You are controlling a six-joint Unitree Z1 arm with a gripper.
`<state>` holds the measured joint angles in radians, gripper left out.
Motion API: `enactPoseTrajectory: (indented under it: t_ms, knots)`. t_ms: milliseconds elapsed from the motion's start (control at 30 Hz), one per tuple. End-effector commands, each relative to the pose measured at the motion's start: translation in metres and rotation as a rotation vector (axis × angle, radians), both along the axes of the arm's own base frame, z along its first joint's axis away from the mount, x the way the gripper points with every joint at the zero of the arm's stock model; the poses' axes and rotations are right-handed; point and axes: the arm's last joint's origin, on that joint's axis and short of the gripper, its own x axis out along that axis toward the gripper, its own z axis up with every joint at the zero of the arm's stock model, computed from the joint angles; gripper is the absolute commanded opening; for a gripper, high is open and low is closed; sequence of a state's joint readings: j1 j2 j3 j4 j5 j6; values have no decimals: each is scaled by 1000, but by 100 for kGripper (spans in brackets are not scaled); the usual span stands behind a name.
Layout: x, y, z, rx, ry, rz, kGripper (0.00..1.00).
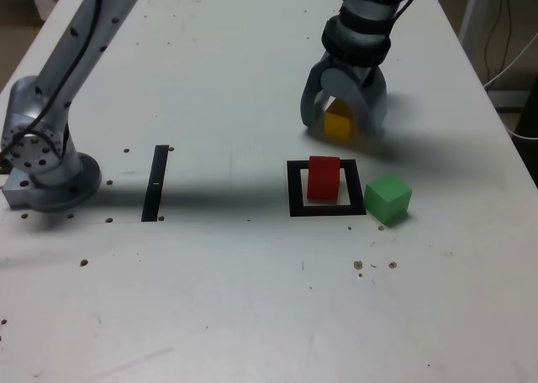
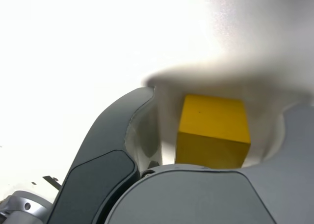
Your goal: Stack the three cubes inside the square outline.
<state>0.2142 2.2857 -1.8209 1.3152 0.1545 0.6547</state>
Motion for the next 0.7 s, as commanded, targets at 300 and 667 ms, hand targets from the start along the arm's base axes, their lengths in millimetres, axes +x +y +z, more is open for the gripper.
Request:
enactPoseTrajectory:
  t_ms: [300,667]
  knots:
    - [0,-5,8,12,-7,-10,31]
    - [-1,-8,11,13,-6,-7,31]
